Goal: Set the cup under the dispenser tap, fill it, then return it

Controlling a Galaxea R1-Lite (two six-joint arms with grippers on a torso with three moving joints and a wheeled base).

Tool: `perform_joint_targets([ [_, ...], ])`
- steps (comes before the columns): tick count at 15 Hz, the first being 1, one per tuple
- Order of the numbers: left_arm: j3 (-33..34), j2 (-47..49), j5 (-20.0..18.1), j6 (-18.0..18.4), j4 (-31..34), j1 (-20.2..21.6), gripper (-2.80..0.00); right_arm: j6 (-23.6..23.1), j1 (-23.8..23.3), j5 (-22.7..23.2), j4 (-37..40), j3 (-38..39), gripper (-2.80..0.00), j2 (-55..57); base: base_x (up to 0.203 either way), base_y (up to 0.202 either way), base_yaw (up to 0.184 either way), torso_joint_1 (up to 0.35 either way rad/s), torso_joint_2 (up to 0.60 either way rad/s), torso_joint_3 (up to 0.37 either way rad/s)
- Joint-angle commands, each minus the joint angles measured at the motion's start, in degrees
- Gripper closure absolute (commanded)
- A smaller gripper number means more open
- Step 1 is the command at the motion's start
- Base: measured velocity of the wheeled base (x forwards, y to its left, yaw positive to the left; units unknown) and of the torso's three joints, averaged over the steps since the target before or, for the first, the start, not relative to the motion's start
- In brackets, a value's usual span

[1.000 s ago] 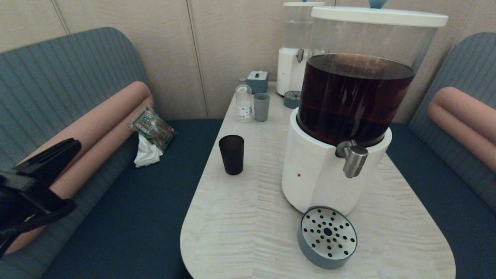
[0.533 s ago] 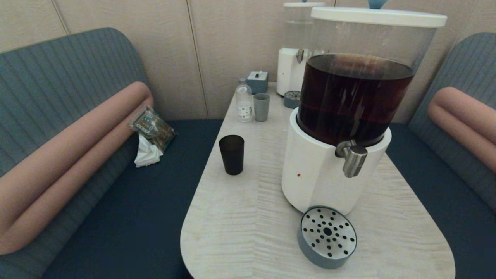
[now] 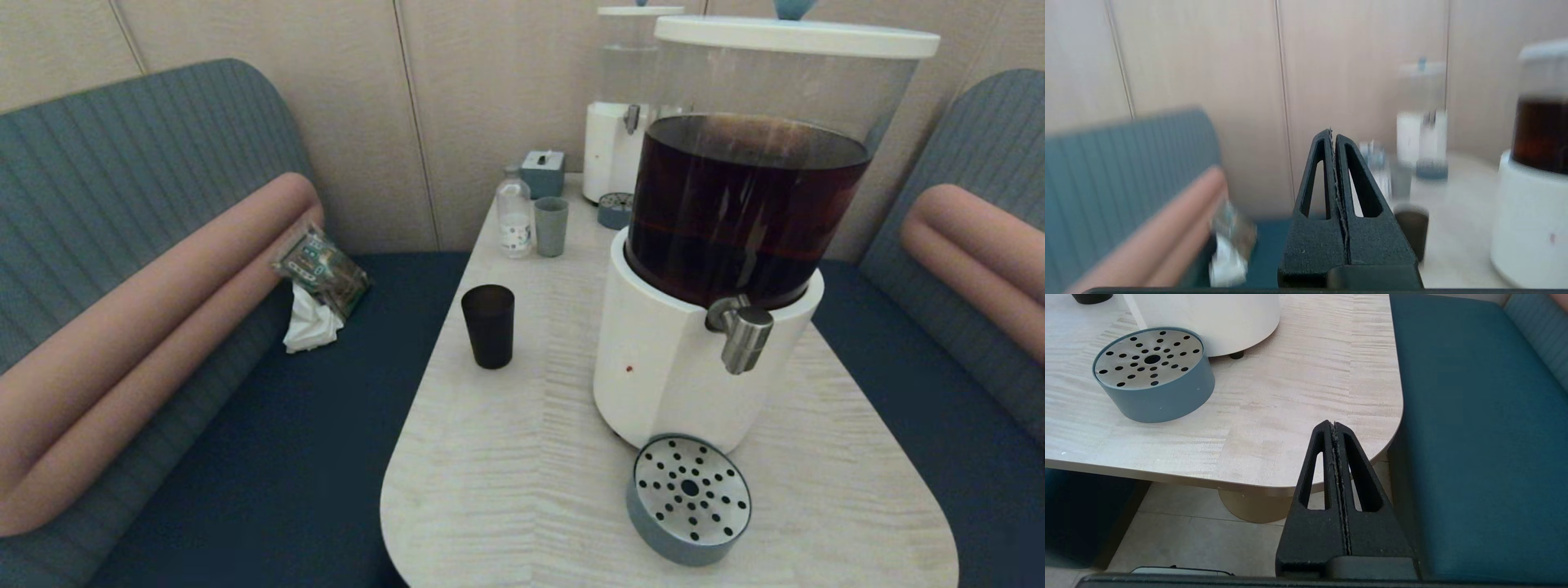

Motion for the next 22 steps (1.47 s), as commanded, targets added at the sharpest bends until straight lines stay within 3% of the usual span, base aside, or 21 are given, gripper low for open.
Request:
perform_joint_targets([
  [1,-0.9,-2.2,-0.2,-0.1,-1.2,-1.0,0.00,0.0,0.0,0.0,0.0,0.0,0.00,0.0,0.000,0.000,0.000,0.000,0.00,0.000],
  [3,-1.5,-5.1,-0.1,0.0,3.2,-2.0,0.00,0.0,0.0,0.0,0.0,0.0,0.00,0.0,0.000,0.000,0.000,0.000,0.00,0.000],
  [5,-0.9,-5.6,-0.2,-0.1,1.3,-2.3,0.00,0.0,0.0,0.0,0.0,0.0,0.00,0.0,0.000,0.000,0.000,0.000,0.00,0.000],
  [11,-1.9,-17.4,-2.3,-0.7,8.4,-3.3,0.00,0.0,0.0,0.0,0.0,0.0,0.00,0.0,0.000,0.000,0.000,0.000,0.00,0.000],
  [15,14.0,-17.3,1.9,0.4,10.8,-3.4,0.00,0.0,0.0,0.0,0.0,0.0,0.00,0.1,0.000,0.000,0.000,0.000,0.00,0.000],
  [20,15.7,-17.3,5.9,2.5,31.2,-3.4,0.00,0.0,0.0,0.0,0.0,0.0,0.00,0.1,0.000,0.000,0.000,0.000,0.00,0.000],
  [22,15.7,-17.3,6.8,2.5,36.5,-3.4,0.00,0.0,0.0,0.0,0.0,0.0,0.00,0.1,0.000,0.000,0.000,0.000,0.00,0.000],
])
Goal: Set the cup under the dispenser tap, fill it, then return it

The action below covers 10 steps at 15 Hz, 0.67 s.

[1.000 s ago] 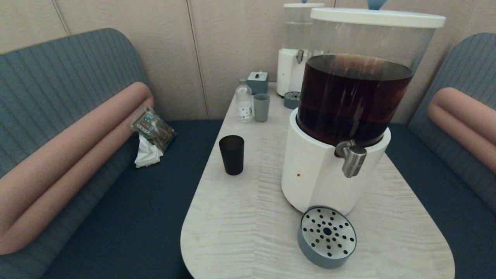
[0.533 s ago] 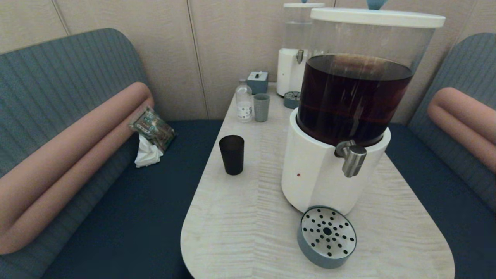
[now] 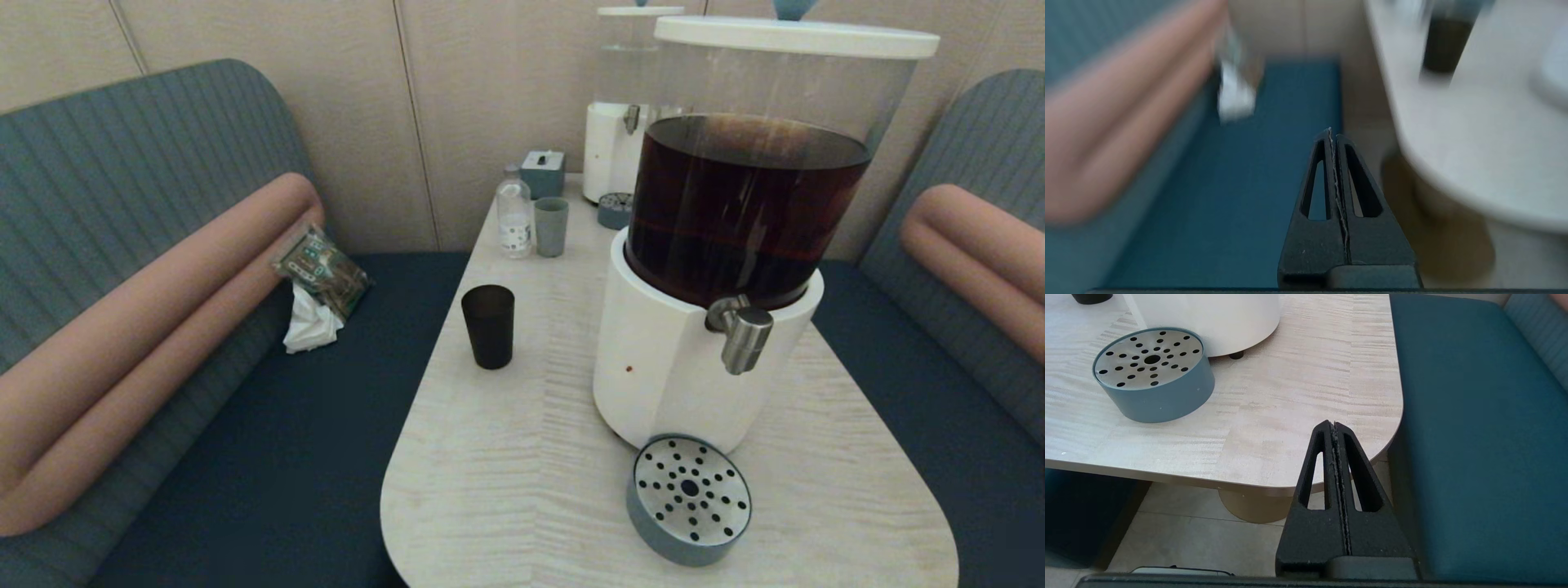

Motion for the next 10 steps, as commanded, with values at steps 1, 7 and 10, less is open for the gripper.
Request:
perform_joint_targets([
  [1,0.1,0.1,0.1,0.0,4.8,0.0,0.00,0.0,0.0,0.0,0.0,0.0,0.00,0.1,0.000,0.000,0.000,0.000,0.00,0.000],
  [7,-0.3,0.0,-0.3,0.1,5.9,-0.4,0.00,0.0,0.0,0.0,0.0,0.0,0.00,0.1,0.000,0.000,0.000,0.000,0.00,0.000],
  [10,0.1,0.0,0.1,-0.9,4.6,-0.4,0.00,0.0,0.0,0.0,0.0,0.0,0.00,0.0,0.000,0.000,0.000,0.000,0.00,0.000],
])
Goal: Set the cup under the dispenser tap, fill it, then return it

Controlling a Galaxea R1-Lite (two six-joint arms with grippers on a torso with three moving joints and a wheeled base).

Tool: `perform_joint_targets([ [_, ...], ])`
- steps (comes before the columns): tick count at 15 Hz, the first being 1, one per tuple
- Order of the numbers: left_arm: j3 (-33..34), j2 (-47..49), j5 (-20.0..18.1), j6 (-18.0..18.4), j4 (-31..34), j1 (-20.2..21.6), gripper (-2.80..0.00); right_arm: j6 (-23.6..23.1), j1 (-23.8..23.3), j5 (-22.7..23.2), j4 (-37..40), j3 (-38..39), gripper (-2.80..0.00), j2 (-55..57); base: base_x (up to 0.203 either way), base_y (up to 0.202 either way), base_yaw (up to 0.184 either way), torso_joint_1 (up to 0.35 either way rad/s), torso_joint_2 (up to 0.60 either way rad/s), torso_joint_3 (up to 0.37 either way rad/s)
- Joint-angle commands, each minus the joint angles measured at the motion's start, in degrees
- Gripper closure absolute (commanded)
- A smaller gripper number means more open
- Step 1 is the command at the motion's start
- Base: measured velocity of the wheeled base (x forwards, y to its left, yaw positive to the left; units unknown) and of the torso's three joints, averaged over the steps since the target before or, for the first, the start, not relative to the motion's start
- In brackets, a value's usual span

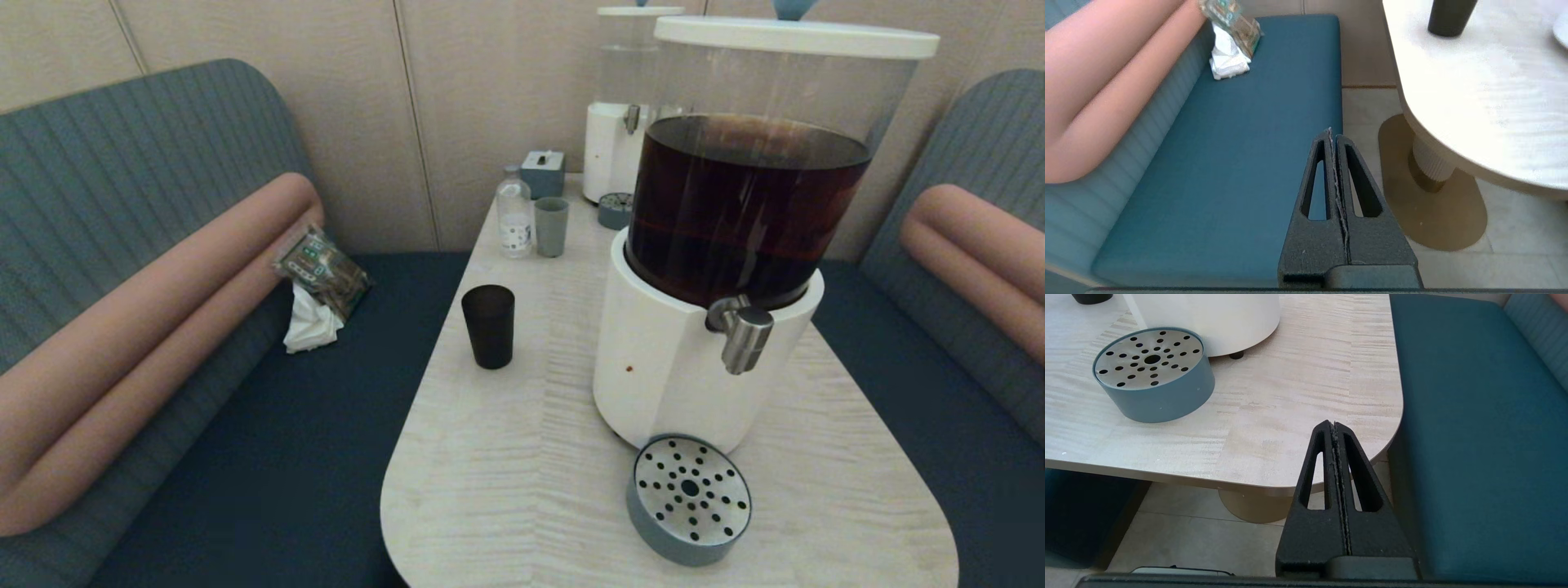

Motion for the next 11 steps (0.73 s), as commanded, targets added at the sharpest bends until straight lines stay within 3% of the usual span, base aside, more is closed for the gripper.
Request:
perform_joint_targets([
  [1,0.2,0.1,0.0,-0.2,-0.2,0.0,0.00,0.0,0.0,0.0,0.0,0.0,0.00,0.1,0.000,0.000,0.000,0.000,0.00,0.000],
  [11,0.2,0.1,0.0,-0.2,-0.2,0.0,0.00,0.4,0.0,-0.2,0.0,0.0,0.00,0.0,0.000,0.000,0.000,0.000,0.00,0.000],
])
